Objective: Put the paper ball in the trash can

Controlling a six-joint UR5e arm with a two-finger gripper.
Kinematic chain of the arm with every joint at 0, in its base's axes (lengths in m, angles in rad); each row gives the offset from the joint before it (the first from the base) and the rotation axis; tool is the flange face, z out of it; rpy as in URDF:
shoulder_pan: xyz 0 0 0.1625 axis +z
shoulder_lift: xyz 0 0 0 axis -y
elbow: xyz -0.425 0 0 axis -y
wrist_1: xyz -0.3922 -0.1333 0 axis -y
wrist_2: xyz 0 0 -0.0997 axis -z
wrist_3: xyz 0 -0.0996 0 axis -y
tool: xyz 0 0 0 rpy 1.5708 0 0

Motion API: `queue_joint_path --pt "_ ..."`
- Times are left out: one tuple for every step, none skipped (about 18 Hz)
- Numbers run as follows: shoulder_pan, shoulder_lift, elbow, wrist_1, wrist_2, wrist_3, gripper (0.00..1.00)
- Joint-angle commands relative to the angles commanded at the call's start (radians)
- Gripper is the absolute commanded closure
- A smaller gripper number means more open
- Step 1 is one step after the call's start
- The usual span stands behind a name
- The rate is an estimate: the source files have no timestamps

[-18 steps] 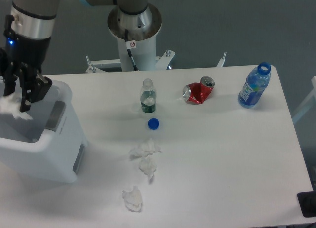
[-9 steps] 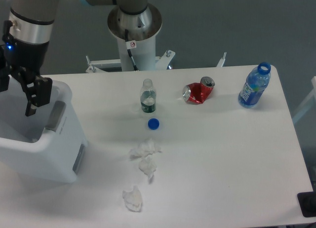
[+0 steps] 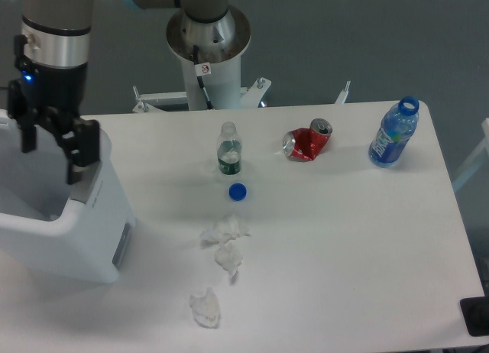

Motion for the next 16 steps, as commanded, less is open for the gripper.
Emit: queue_joint_path --pt "0.023 0.000 0.000 -0.011 0.000 0.008 0.00" --pt "0.054 -0.002 0.000 -0.021 0.000 0.020 0.00" --pt "0.093 0.000 0.000 -0.031 -0.002 0.046 0.00" --pt "0.120 0.000 0.000 -0.044 -0.002 0.077 0.00" --pt "0.141 -0.002 0.002 -0.048 0.000 0.097 0.00" --pt "0.167 0.000 0.002 -0.051 0.000 0.107 0.00" --pt "0.190 -0.002 0.000 -0.055 0.001 0.120 0.00" --pt "0.207 -0.006 -0.002 -0.060 0.006 0.129 0.00" --pt "0.233 -0.023 -0.002 -0.061 0.011 0.144 0.00" --pt "0.262 -0.040 -0.006 -0.058 0.011 0.170 0.00" --pt "0.290 -0.046 -0.008 -0.060 0.011 0.210 0.00" --pt "0.319 -0.060 -0.009 -0.063 0.012 0.256 0.00" --pt "0.348 -0.078 -0.008 -0.064 0.011 0.302 0.00" --pt "0.376 -0.087 -0.008 -0.074 0.011 0.342 0.00" --pt "0.400 -0.094 -0.006 -0.084 0.012 0.379 0.00" --pt "0.423 -0.110 -0.005 -0.095 0.012 0.412 0.00"
